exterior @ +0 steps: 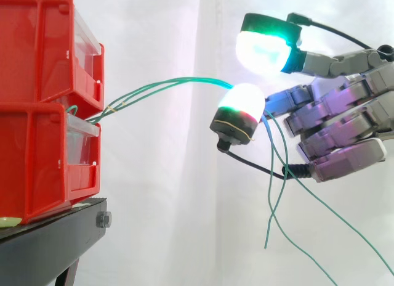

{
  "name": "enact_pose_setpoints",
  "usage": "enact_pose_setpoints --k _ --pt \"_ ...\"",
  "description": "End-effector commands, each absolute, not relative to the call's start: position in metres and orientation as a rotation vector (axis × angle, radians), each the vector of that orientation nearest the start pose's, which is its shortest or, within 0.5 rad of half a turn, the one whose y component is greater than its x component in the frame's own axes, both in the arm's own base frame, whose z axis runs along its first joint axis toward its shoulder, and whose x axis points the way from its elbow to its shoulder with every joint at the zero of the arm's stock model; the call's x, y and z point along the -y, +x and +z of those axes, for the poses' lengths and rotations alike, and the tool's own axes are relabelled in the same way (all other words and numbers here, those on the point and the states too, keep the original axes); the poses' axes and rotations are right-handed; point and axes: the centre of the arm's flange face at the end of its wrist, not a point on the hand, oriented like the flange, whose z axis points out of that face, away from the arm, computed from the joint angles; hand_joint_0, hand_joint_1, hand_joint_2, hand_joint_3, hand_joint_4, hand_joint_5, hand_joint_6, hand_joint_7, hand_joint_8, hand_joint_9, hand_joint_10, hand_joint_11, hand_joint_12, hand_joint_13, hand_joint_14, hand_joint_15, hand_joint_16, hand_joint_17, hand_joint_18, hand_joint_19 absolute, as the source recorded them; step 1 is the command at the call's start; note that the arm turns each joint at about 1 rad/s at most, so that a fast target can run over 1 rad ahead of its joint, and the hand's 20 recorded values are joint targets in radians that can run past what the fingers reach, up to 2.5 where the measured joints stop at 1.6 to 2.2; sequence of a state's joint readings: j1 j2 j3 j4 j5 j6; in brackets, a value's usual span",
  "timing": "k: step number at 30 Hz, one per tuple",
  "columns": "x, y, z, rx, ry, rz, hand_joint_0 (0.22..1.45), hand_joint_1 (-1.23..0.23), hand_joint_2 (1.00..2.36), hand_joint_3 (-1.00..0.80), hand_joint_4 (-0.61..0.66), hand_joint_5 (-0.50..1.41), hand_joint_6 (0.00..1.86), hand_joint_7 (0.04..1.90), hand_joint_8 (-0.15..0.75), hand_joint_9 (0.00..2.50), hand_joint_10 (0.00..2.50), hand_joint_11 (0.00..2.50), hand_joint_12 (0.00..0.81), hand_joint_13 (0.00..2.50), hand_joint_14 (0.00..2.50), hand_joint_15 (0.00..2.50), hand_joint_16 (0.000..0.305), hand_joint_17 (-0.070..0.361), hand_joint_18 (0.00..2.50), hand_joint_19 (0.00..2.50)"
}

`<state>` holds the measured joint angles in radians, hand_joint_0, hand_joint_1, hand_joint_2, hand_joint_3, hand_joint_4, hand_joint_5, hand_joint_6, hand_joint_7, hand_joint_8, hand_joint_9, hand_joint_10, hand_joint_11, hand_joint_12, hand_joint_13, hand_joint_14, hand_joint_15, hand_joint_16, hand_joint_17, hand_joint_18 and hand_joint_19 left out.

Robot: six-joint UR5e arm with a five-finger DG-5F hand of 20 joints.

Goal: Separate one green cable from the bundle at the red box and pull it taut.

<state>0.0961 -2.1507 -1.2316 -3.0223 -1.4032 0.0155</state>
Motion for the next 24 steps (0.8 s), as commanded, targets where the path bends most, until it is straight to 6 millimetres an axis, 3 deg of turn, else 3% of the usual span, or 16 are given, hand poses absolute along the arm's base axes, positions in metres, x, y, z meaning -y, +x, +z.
enact_pose_setpoints --k 1,13,16,20,24 --pt "0.083 0.7156 0.3185 -1.211 1.271 1.054 0.66 -0.43 1.0 -0.5 0.07 0.13 0.5 1.22 0.209 2.24 0.03 0.87 0.38 1.9 0.03 1.17 0.064 0.143 2.03 0.87" --pt "0.0843 0.7182 0.3211 -1.216 1.187 0.931 0.65 -0.44 1.0 -0.5 0.07 0.13 0.5 1.21 0.212 2.24 0.03 0.88 0.385 1.91 0.03 1.16 0.063 0.142 2.03 0.88" --pt "0.0859 0.7176 0.3204 -1.216 1.18 0.904 0.67 -0.5 1.0 -0.5 0.07 0.13 0.5 1.2 0.208 2.23 0.03 0.88 0.376 1.9 0.03 1.17 0.063 0.143 2.03 0.87" --pt "0.0864 0.7178 0.3211 -1.215 1.176 0.893 0.69 -0.68 1.0 -0.5 0.07 0.13 0.5 1.2 0.214 2.23 0.03 0.9 0.375 1.9 0.03 1.17 0.064 0.143 2.03 0.86" --pt "0.0864 0.7178 0.3211 -1.215 1.176 0.893 0.7 -0.73 1.0 -0.5 0.08 0.13 0.5 1.19 0.213 2.23 0.03 0.9 0.377 1.9 0.03 1.16 0.063 0.142 2.01 0.86"
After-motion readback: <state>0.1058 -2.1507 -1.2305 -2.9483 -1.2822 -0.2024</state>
